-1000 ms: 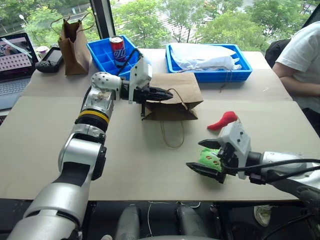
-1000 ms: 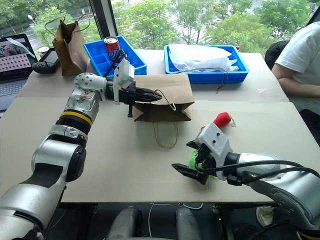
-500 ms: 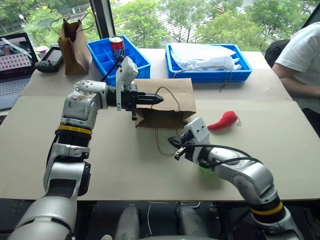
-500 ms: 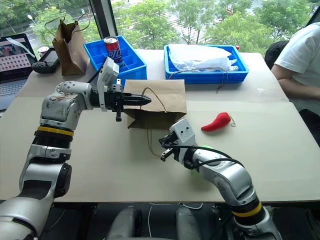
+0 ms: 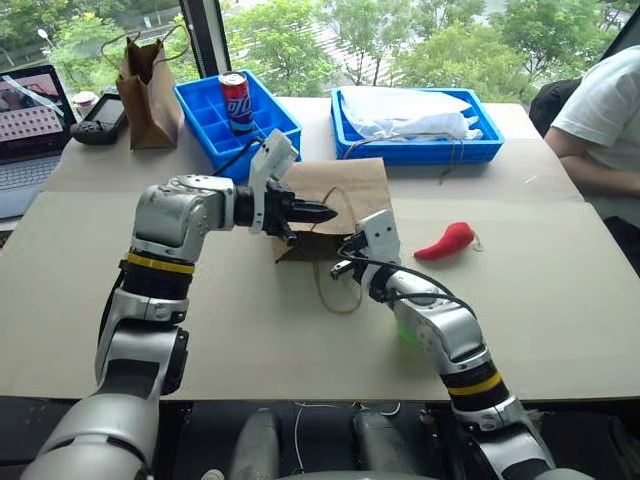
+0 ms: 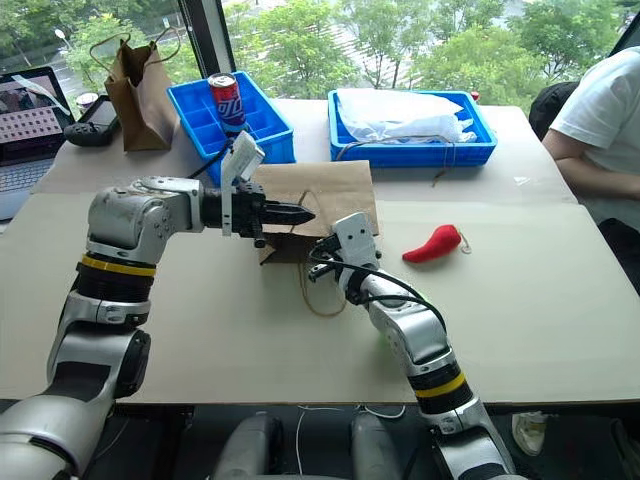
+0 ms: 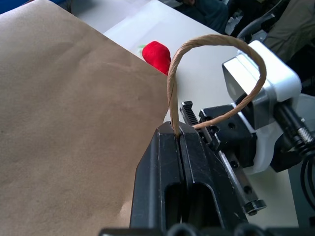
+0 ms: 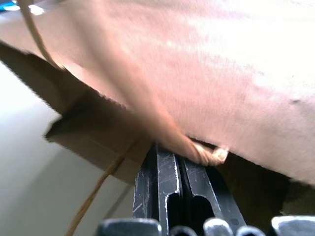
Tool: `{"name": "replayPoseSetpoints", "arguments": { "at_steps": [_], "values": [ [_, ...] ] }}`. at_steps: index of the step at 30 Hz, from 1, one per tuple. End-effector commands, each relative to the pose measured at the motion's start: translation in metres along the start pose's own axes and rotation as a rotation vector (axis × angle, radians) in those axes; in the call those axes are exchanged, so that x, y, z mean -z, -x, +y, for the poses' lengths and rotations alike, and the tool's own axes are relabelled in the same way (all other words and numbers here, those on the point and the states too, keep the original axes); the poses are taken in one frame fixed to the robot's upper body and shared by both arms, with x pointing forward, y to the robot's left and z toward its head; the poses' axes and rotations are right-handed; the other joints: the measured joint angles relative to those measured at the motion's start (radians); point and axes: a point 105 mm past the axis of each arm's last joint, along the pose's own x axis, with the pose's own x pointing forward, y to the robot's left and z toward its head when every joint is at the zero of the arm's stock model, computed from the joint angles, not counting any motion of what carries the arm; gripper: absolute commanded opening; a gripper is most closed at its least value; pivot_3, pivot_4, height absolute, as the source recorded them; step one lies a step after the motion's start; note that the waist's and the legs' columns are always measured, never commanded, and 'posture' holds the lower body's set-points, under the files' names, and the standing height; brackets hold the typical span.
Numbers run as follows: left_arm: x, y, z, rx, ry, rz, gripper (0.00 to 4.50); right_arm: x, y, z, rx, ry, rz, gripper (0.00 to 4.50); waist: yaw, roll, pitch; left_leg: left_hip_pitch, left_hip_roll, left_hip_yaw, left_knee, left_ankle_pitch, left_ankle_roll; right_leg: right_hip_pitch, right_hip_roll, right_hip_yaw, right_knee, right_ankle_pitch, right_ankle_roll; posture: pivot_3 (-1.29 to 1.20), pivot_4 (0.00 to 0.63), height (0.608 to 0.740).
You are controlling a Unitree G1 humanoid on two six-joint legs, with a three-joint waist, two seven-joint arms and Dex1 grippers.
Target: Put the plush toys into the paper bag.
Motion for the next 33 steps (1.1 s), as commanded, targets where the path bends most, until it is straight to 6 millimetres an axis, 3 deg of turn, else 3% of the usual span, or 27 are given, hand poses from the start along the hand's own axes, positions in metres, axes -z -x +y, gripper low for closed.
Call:
{"name": "replayPoseSetpoints", "arguments": {
  "at_steps": [1, 8, 13, 19, 26, 33],
  "values": [
    [-0.028, 0.006, -0.010, 0.021, 0.031, -0.078, 0.00, -0.006, -0.006, -0.006, 0.019, 0.060, -0.051, 0.03, -0.003, 0.000, 0.000, 0.000, 0.000, 0.000, 0.000, 0.000, 0.000, 0.000, 0.000, 0.000, 0.000, 0.000, 0.000, 0.00, 0.150, 0.715],
    [-0.030, 0.012, 0.000, -0.028, 0.111, -0.109, 0.00, 0.027, -0.019, -0.013, 0.016, 0.174, 0.038, 0.03, -0.024, 0.000, 0.000, 0.001, 0.000, -0.001, -0.001, 0.001, -0.001, 0.000, 0.000, 0.000, 0.002, 0.000, 0.000, 0.00, 0.150, 0.715],
    [-0.042, 0.019, 0.009, -0.075, 0.078, -0.148, 0.00, 0.048, -0.019, -0.005, -0.088, 0.275, 0.156, 0.03, -0.027, 0.000, 0.000, 0.003, 0.000, -0.001, -0.001, 0.001, -0.002, 0.001, 0.000, 0.000, 0.004, 0.000, 0.000, 0.00, 0.150, 0.715],
    [-0.077, 0.036, 0.033, -0.215, -0.021, -0.214, 0.00, 0.058, -0.014, 0.003, -0.140, 0.262, 0.219, 0.03, -0.026, 0.000, 0.000, 0.003, -0.001, -0.002, -0.001, 0.001, -0.002, 0.001, 0.000, 0.000, 0.005, 0.000, 0.000, 0.00, 0.150, 0.715],
    [-0.086, 0.039, 0.042, -0.271, -0.064, -0.225, 0.00, 0.065, -0.005, 0.001, -0.148, 0.250, 0.254, 0.03, -0.027, 0.001, 0.000, 0.004, -0.001, -0.002, -0.003, 0.001, -0.002, 0.001, 0.000, -0.001, 0.004, 0.000, 0.000, 0.00, 0.150, 0.715],
    [-0.119, 0.039, 0.047, -0.348, -0.154, -0.344, 0.00, 0.065, -0.002, 0.002, -0.150, 0.235, 0.262, 0.03, -0.025, 0.001, 0.000, 0.004, -0.001, -0.002, -0.002, 0.001, -0.002, 0.001, 0.000, -0.001, 0.004, 0.000, 0.000, 0.00, 0.150, 0.715]
  ]
}}
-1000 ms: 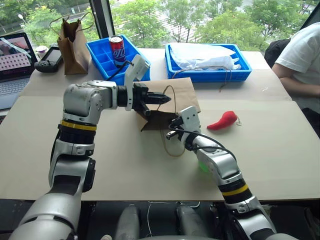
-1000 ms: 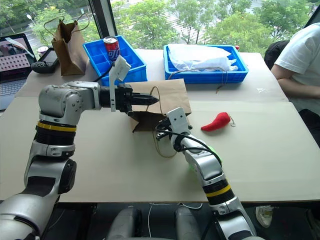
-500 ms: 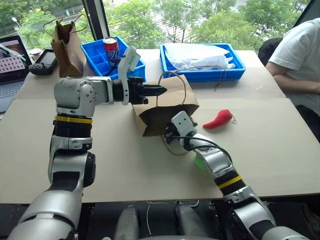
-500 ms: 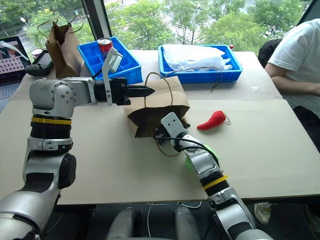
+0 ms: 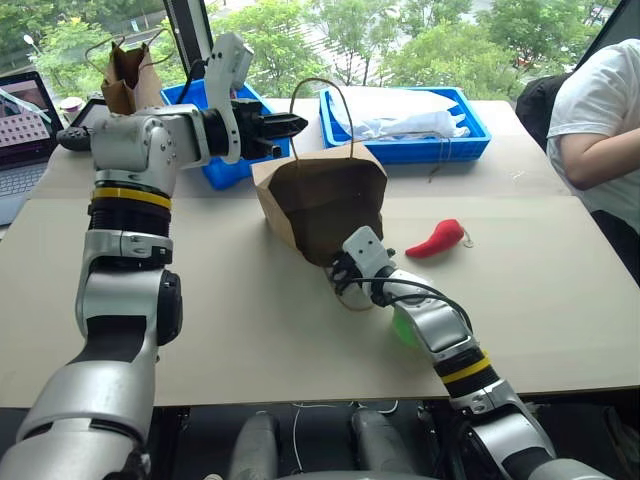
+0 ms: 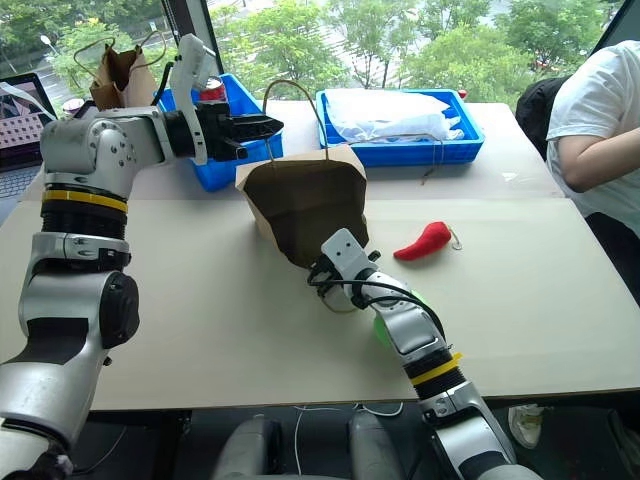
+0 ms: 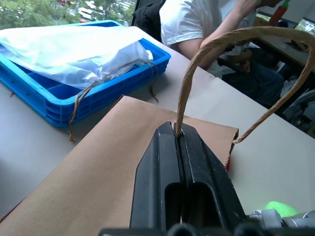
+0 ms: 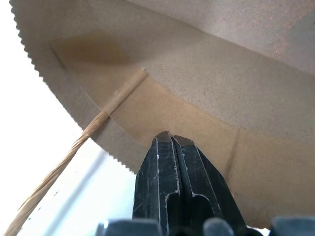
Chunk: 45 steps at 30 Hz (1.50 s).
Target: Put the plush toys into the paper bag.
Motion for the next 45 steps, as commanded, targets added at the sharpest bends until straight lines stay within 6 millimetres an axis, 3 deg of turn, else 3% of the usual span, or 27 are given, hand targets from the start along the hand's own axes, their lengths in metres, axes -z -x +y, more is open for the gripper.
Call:
{"name": "replayPoseSetpoints", "arguments": {
  "at_steps": [1, 6, 11, 15, 19, 26, 27, 30, 34, 39, 42, 45],
  "values": [
    [-0.043, -0.001, -0.010, 0.005, -0.078, -0.137, 0.00, 0.030, 0.002, 0.012, -0.041, -0.032, 0.118, 0.03, 0.000, 0.000, 0.000, 0.000, 0.000, 0.000, 0.000, 0.000, 0.000, 0.000, 0.000, 0.000, 0.000, 0.000, 0.000, 0.00, 0.150, 0.715],
    [-0.036, -0.008, -0.025, 0.076, -0.058, -0.118, 0.00, 0.031, 0.005, 0.008, -0.030, -0.031, 0.123, 0.03, 0.000, 0.000, 0.000, 0.000, 0.000, 0.000, 0.000, 0.000, 0.000, -0.001, 0.000, 0.000, 0.000, 0.000, 0.000, 0.00, 0.150, 0.715],
    [-0.024, -0.009, -0.024, 0.077, -0.048, -0.093, 0.00, 0.023, 0.009, -0.004, 0.012, -0.029, 0.090, 0.03, 0.000, 0.000, 0.000, 0.000, 0.000, 0.000, 0.000, 0.000, 0.000, 0.000, 0.000, 0.000, 0.000, 0.000, 0.000, 0.00, 0.150, 0.715],
    [-0.018, -0.011, -0.027, 0.093, -0.037, -0.086, 0.00, -0.002, 0.019, -0.021, 0.049, -0.049, 0.006, 0.03, 0.005, 0.000, 0.000, -0.001, 0.000, 0.000, 0.000, 0.000, 0.000, -0.001, 0.000, 0.000, 0.000, 0.000, 0.000, 0.00, 0.150, 0.715],
    [-0.011, -0.015, -0.034, 0.135, -0.020, -0.072, 0.00, -0.041, 0.031, -0.033, 0.047, -0.059, -0.102, 0.03, 0.007, 0.000, 0.000, -0.002, -0.001, 0.000, 0.000, 0.000, 0.000, -0.001, -0.001, 0.000, -0.001, 0.000, 0.000, 0.00, 0.150, 0.715],
    [-0.001, -0.017, -0.041, 0.176, -0.008, -0.058, 0.00, -0.079, 0.061, -0.038, 0.014, -0.158, -0.157, 0.03, 0.001, 0.000, 0.000, -0.003, -0.001, -0.001, -0.001, 0.000, 0.000, -0.002, -0.001, 0.000, 0.000, 0.000, 0.000, 0.00, 0.150, 0.715],
    [0.000, -0.018, -0.042, 0.180, -0.006, -0.056, 0.00, -0.083, 0.068, -0.040, 0.009, -0.163, -0.157, 0.47, 0.002, 0.000, 0.000, -0.003, -0.001, -0.001, -0.002, 0.000, 0.000, -0.002, -0.001, 0.000, 0.000, 0.000, 0.000, 0.00, 0.150, 0.715],
    [0.004, -0.019, -0.044, 0.192, -0.007, -0.050, 0.00, -0.087, 0.093, -0.045, -0.013, -0.152, -0.119, 1.15, 0.007, 0.000, 0.000, -0.003, -0.002, -0.002, -0.001, 0.000, 0.000, -0.002, -0.001, 0.000, 0.000, 0.000, 0.000, 0.00, 0.150, 0.715],
    [0.008, -0.020, -0.047, 0.209, -0.005, -0.042, 0.00, -0.075, 0.135, -0.049, -0.051, -0.140, 0.004, 2.56, 0.021, 0.001, 0.001, -0.005, -0.004, -0.003, -0.001, 0.000, 0.000, -0.002, -0.003, -0.001, -0.005, 0.000, 0.000, 0.00, 0.150, 0.715],
    [0.014, -0.021, -0.051, 0.238, -0.016, -0.021, 0.00, -0.062, 0.172, -0.052, -0.075, -0.172, 0.099, 4.21, 0.027, 0.001, 0.001, -0.005, -0.005, -0.005, -0.001, 0.000, 0.000, -0.001, -0.003, -0.001, -0.006, 0.000, 0.000, 0.00, 0.150, 0.715],
    [0.018, -0.019, -0.053, 0.254, -0.023, -0.007, 0.00, -0.040, 0.191, -0.040, -0.124, -0.208, 0.207, 4.40, 0.029, 0.001, 0.001, -0.005, -0.006, -0.007, -0.001, 0.000, 0.001, 0.000, -0.003, -0.001, -0.006, 0.000, 0.000, 0.00, 0.150, 0.715],
    [0.018, -0.018, -0.054, 0.271, -0.033, 0.005, 0.00, -0.011, 0.189, -0.027, -0.142, -0.209, 0.316, 4.40, 0.029, 0.001, 0.001, -0.005, -0.007, -0.009, -0.001, 0.000, 0.001, 0.000, -0.003, -0.001, -0.006, 0.000, 0.001, 0.00, 0.150, 0.715]
  ]
}}
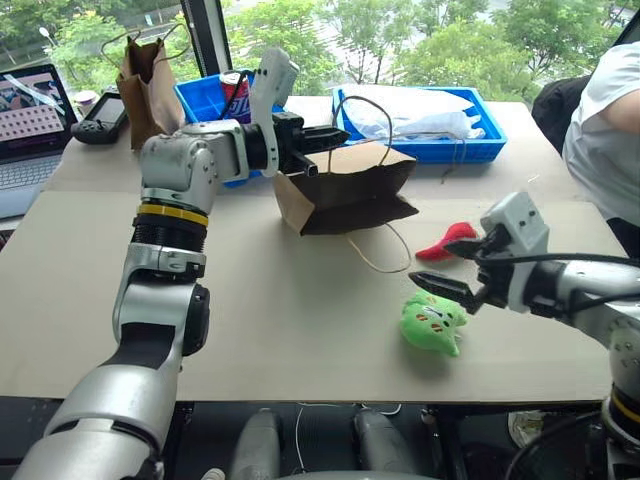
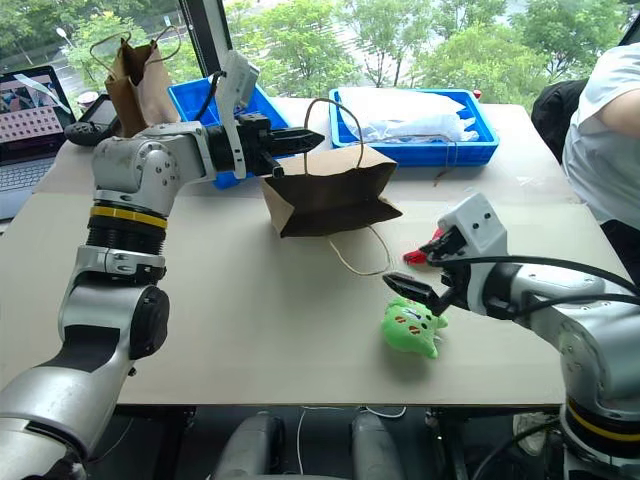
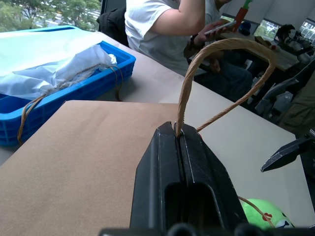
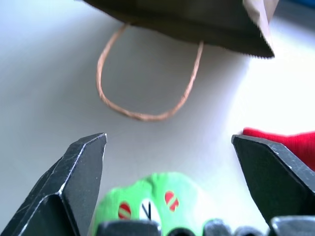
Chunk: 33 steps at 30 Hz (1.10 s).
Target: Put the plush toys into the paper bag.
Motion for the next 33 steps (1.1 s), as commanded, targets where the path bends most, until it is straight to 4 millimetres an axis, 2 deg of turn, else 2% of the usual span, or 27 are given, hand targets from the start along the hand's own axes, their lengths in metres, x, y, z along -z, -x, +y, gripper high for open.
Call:
{"name": "replayPoseSetpoints", "arguments": {
  "at_steps": [1, 5, 8, 12, 14, 16, 19, 21, 23, 32, 33],
  "values": [
    [-0.013, 0.002, -0.011, 0.047, -0.064, -0.011, 0.00, 0.021, -0.013, 0.012, -0.027, 0.009, 0.060, 4.40, -0.002, 0.000, 0.000, 0.000, 0.000, -0.001, 0.000, 0.000, 0.000, 0.000, 0.000, 0.000, 0.000, 0.000, 0.000, 0.00, 0.150, 0.715],
    [-0.013, 0.001, -0.013, 0.059, -0.076, -0.005, 0.00, 0.048, -0.030, 0.004, 0.040, -0.008, 0.132, 4.40, -0.007, 0.000, 0.000, 0.002, -0.003, -0.003, 0.000, 0.001, 0.001, 0.000, 0.001, 0.003, 0.001, 0.000, 0.000, 0.00, 0.150, 0.715],
    [-0.014, 0.002, -0.015, 0.067, -0.080, -0.004, 0.00, 0.054, -0.035, -0.003, 0.078, -0.002, 0.127, 3.67, -0.005, 0.000, 0.000, 0.002, -0.004, -0.004, 0.001, 0.001, 0.001, 0.001, 0.001, 0.003, 0.000, 0.000, 0.001, 0.00, 0.150, 0.715],
    [-0.014, 0.002, -0.015, 0.067, -0.082, -0.003, 0.00, 0.041, -0.024, -0.011, 0.093, 0.036, 0.085, 2.33, -0.001, 0.000, 0.000, 0.001, -0.004, -0.004, 0.001, 0.001, 0.001, 0.001, 0.001, 0.003, 0.000, 0.000, 0.001, 0.00, 0.150, 0.715],
    [-0.014, 0.002, -0.016, 0.068, -0.082, -0.002, 0.00, 0.030, -0.010, -0.022, 0.124, 0.069, 0.065, 1.67, 0.000, 0.000, 0.000, 0.001, -0.004, -0.004, 0.001, 0.001, 0.001, 0.001, 0.001, 0.003, 0.000, 0.000, 0.001, 0.00, 0.150, 0.715],
    [-0.013, 0.001, -0.016, 0.071, -0.082, -0.001, 0.00, 0.004, 0.006, -0.027, 0.113, 0.061, -0.038, 0.96, 0.000, 0.000, 0.000, 0.001, -0.004, -0.004, 0.001, 0.001, 0.001, 0.001, 0.001, 0.003, 0.000, 0.000, 0.001, 0.00, 0.150, 0.715],
    [-0.013, 0.000, -0.017, 0.077, -0.081, -0.002, 0.00, -0.021, 0.025, -0.029, 0.096, 0.115, -0.084, 0.01, -0.001, 0.001, 0.001, 0.001, -0.004, -0.004, 0.001, 0.001, 0.001, 0.001, 0.001, 0.004, 0.000, 0.000, 0.001, 0.00, 0.150, 0.715],
    [-0.013, -0.001, -0.018, 0.081, -0.082, -0.002, 0.00, -0.036, 0.029, -0.028, 0.085, 0.140, -0.118, 0.01, -0.001, 0.000, 0.001, 0.001, -0.004, -0.006, 0.000, 0.001, 0.001, 0.001, 0.001, 0.003, 0.000, 0.000, 0.000, 0.00, 0.150, 0.715],
    [-0.013, -0.003, -0.019, 0.086, -0.082, -0.003, 0.00, -0.052, 0.024, -0.024, 0.058, 0.160, -0.164, 0.01, -0.002, 0.000, 0.001, 0.001, -0.004, -0.007, 0.000, 0.001, 0.001, 0.001, 0.001, 0.002, 0.000, 0.000, 0.000, 0.00, 0.150, 0.715],
    [-0.012, -0.005, -0.024, 0.101, -0.078, -0.006, 0.00, -0.102, -0.032, -0.007, -0.003, 0.181, -0.319, 0.01, -0.004, 0.001, 0.001, 0.000, -0.004, -0.008, 0.000, 0.001, 0.001, -0.001, 0.001, 0.002, 0.001, 0.000, 0.000, 0.00, 0.150, 0.715],
    [-0.011, -0.005, -0.025, 0.104, -0.072, -0.009, 0.00, -0.106, -0.044, -0.006, -0.010, 0.163, -0.332, 0.01, -0.003, 0.001, 0.001, -0.001, -0.004, -0.008, 0.000, 0.001, 0.001, -0.001, 0.001, 0.002, 0.001, 0.000, 0.000, 0.00, 0.150, 0.715]
  ]
}}
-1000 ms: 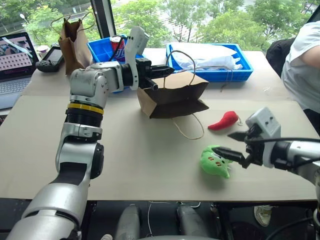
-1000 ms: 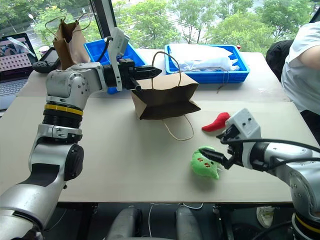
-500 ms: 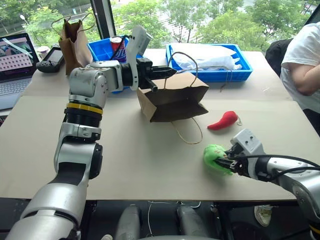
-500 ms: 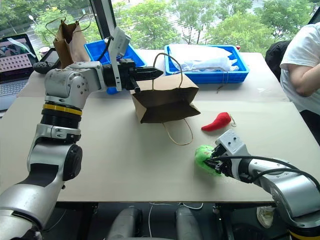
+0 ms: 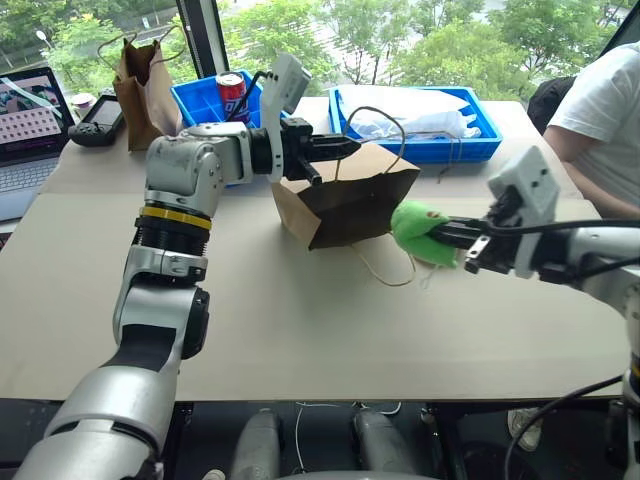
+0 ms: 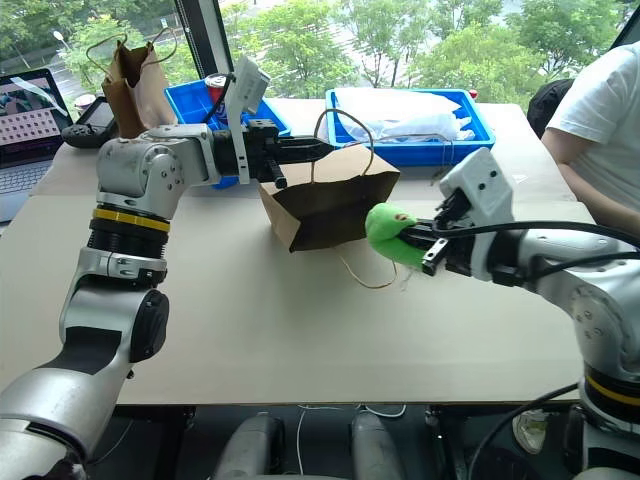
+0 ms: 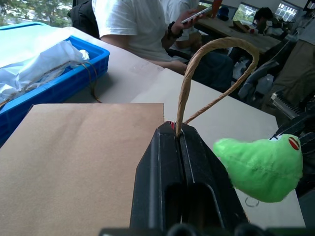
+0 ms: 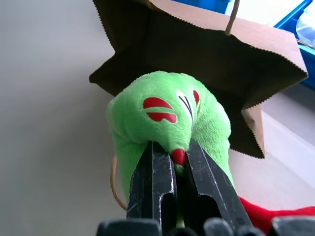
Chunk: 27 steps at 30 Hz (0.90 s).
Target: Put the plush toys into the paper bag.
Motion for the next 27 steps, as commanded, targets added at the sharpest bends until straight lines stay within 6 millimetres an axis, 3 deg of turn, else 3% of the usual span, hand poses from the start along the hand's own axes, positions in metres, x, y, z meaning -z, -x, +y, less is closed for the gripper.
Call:
{"name": "replayPoseSetpoints", "arguments": {
  "at_steps": [1, 5, 11, 16, 21, 27],
  "values": [
    [-0.010, 0.002, -0.008, 0.020, -0.025, -0.030, 0.00, -0.015, -0.026, -0.005, 0.034, 0.006, -0.076, 0.01, 0.001, 0.000, 0.000, -0.001, 0.000, -0.001, 0.000, 0.000, 0.000, 0.000, 0.000, -0.001, 0.000, 0.000, 0.000, 0.00, 0.150, 0.715],
    [-0.007, 0.002, -0.010, 0.023, -0.020, -0.022, 0.00, -0.023, -0.055, -0.005, 0.020, -0.036, -0.115, 0.01, 0.002, 0.000, 0.000, -0.001, 0.000, -0.001, 0.000, 0.000, 0.000, 0.000, 0.000, -0.002, 0.000, 0.000, 0.000, 0.00, 0.150, 0.715],
    [-0.008, 0.002, -0.013, 0.026, -0.017, -0.025, 0.00, -0.004, -0.089, -0.005, 0.013, -0.058, -0.073, 0.01, 0.003, 0.001, 0.000, -0.002, 0.000, -0.003, 0.001, 0.001, -0.001, 0.000, -0.001, -0.005, 0.002, 0.000, 0.000, 0.00, 0.150, 0.715],
    [-0.006, 0.002, -0.016, 0.035, -0.011, -0.026, 0.00, -0.002, -0.109, -0.014, 0.083, -0.093, -0.101, 0.01, -0.001, 0.001, 0.000, -0.002, 0.000, -0.004, 0.001, 0.001, -0.001, 0.000, -0.001, -0.006, 0.006, 0.000, 0.000, 0.00, 0.150, 0.715],
    [-0.006, 0.002, -0.018, 0.036, -0.005, -0.030, 0.00, -0.004, -0.123, -0.032, 0.188, -0.344, -0.244, 0.01, -0.010, 0.001, 0.000, -0.002, 0.000, -0.005, 0.000, 0.002, -0.003, -0.001, -0.001, -0.007, 0.009, 0.000, 0.000, 0.00, 0.150, 0.715],
    [-0.006, 0.002, -0.018, 0.035, -0.004, -0.035, 0.00, 0.009, -0.126, -0.042, 0.252, -0.622, -0.339, 2.03, -0.019, 0.001, 0.001, -0.002, 0.000, -0.007, 0.000, 0.003, -0.005, -0.001, -0.001, -0.009, 0.011, 0.000, -0.001, 0.00, 0.150, 0.715]
  ]
}}
